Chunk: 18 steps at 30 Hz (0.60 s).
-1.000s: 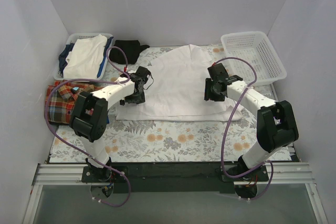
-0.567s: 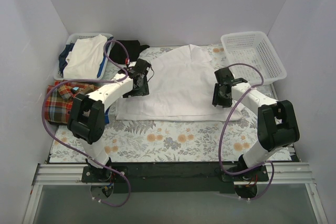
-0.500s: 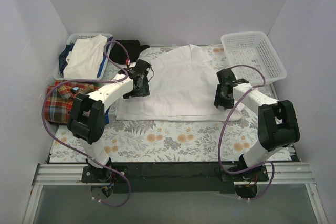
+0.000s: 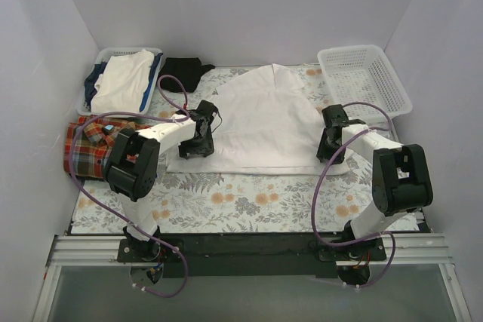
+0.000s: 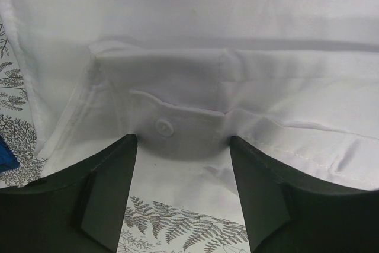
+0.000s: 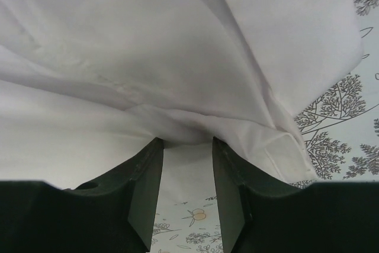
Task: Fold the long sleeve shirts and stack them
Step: Fold the shirt
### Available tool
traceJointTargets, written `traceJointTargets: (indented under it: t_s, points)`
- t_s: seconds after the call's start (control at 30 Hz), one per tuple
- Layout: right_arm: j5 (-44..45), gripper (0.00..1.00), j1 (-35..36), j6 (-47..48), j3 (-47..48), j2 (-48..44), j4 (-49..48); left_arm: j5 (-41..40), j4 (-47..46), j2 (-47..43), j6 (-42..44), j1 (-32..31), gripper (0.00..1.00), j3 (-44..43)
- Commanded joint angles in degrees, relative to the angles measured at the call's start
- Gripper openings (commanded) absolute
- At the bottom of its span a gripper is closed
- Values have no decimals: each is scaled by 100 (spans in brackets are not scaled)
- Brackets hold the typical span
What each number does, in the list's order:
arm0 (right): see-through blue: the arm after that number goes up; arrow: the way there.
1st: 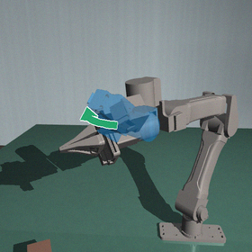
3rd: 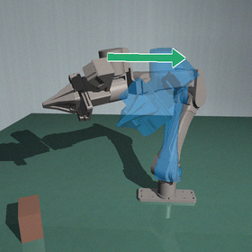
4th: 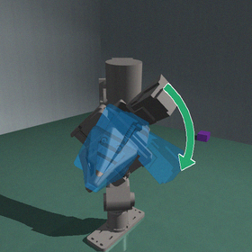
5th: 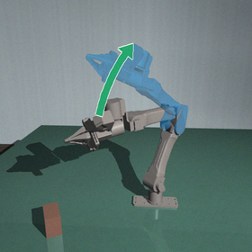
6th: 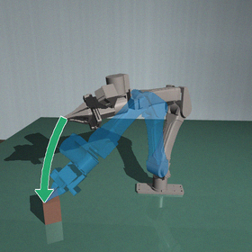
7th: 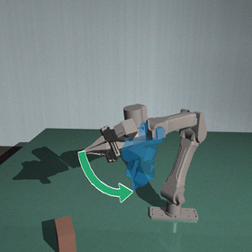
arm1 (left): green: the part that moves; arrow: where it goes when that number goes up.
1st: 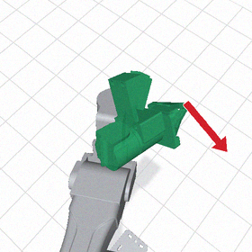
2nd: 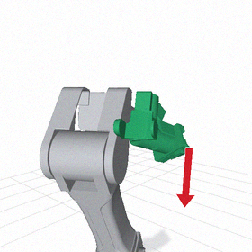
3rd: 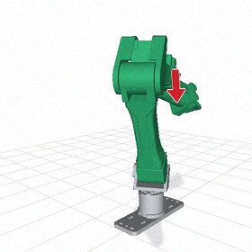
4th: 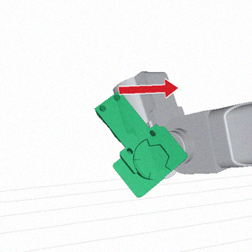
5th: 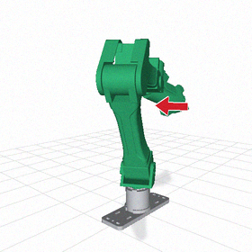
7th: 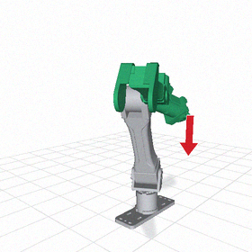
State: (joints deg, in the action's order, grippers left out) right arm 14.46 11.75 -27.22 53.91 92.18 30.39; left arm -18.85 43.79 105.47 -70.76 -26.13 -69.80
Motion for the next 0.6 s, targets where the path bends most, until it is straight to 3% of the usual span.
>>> traceJointTargets:
  t_s: [0.0,0.27,0.57]
  points:
    - [136,46,-252,-81,-135,-209,-174,-48,-20,123,-34,11,64,168]
    - [110,45,-542,129,-109,-367,-227,-101,94,9,36,20,64,55]
    - [84,47,64,411,506,-904,19,39,367,-782,256,20,78,-736]
